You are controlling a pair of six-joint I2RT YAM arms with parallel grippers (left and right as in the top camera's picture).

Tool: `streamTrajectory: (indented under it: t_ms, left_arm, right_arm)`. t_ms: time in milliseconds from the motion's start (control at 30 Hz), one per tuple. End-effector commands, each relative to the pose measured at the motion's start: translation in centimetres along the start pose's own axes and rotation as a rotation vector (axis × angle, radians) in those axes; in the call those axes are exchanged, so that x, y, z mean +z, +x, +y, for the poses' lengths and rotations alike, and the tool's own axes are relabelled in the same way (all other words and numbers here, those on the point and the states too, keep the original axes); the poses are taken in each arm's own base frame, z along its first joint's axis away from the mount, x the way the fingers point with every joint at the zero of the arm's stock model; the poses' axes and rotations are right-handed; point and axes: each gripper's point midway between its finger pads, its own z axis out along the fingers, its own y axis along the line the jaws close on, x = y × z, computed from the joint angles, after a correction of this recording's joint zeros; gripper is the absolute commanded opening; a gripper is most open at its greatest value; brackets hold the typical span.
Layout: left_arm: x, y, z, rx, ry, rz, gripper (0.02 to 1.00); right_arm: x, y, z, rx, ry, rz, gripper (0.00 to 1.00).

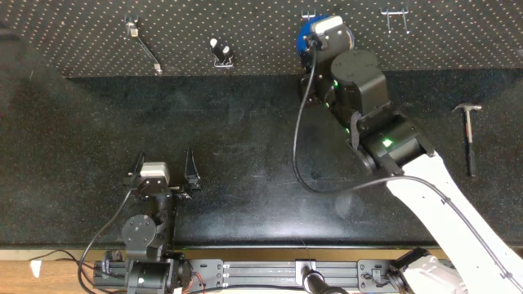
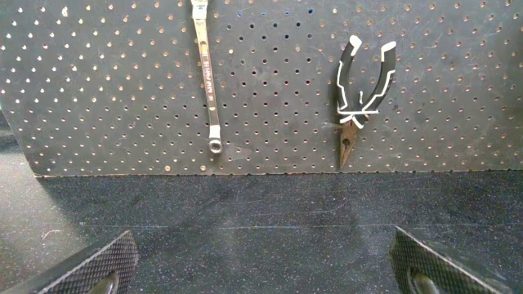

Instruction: Place Tools Onto Pegboard

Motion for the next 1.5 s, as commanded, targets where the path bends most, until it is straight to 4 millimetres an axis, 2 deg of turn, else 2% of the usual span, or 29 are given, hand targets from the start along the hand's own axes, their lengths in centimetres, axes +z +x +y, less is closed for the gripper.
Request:
streamTrajectory:
  t_ms: [33,233,567,967,1500]
  left_arm:
    - [0.0,0.1,-0.3,0.017,0.015,0.002,0.996]
    - [0.0,0.1,-0.3,0.017,0.015,0.002,0.996]
    - [0.0,0.1,-0.3,0.017,0.015,0.002,0.996]
    - [0.0,0.1,-0.3,0.017,0.015,0.002,0.996]
    - [0.0,0.1,-0.3,0.017,0.015,0.002,0.998]
  right_arm:
    - [2.1,0.2,0.4,-0.037,0.006,-0.004,0.075]
    - [4.7,1.5,1.0,-0.099,0.007,0.007,0.075]
    - [7.0,2.8,-1.0,-0.112,0.131,0.017,0.075]
    - [10.4,3.6,-1.4,-0.162,0.138,-0.022,0.075]
    - [10.9,3.9,-1.6,-0.187,0.138,-0.019,0.084]
